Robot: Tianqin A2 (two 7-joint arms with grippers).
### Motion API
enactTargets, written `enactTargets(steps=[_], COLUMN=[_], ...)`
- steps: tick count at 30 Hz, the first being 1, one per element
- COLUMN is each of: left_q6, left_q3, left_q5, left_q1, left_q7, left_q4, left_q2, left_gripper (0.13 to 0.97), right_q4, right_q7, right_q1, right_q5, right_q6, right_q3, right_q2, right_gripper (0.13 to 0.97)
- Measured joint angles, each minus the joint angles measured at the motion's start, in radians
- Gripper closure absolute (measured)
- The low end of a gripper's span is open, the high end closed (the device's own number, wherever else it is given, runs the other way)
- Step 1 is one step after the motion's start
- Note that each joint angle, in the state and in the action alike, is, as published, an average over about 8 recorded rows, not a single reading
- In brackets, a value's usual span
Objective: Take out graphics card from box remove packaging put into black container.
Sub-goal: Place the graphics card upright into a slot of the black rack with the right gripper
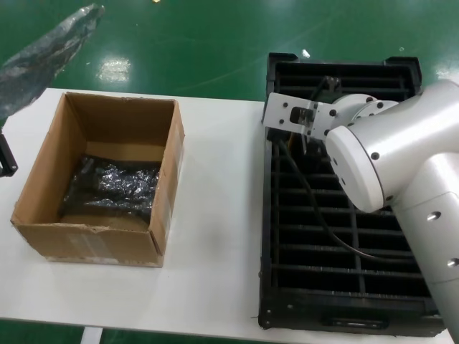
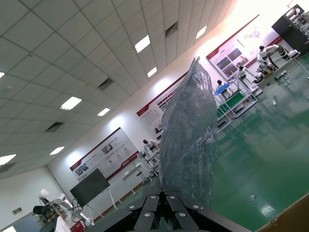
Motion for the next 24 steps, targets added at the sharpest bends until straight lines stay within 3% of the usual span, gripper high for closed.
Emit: enactTargets(steps=[24], left_q6=[0.008], left_q3=[0.014], left_q5=[0.003], left_q1=[0.008], left_q7=[0.005], left_q4=[-0.004], left_q2=[0.0], left_gripper=[0.957], right_q4=[0.091], right_q7=[-0.047], right_q1=[-0.056], right_q5=[-0.023], right_q6=[-0.072], right_q3=[0.019], right_q2=[0.027], right_gripper=[0.921])
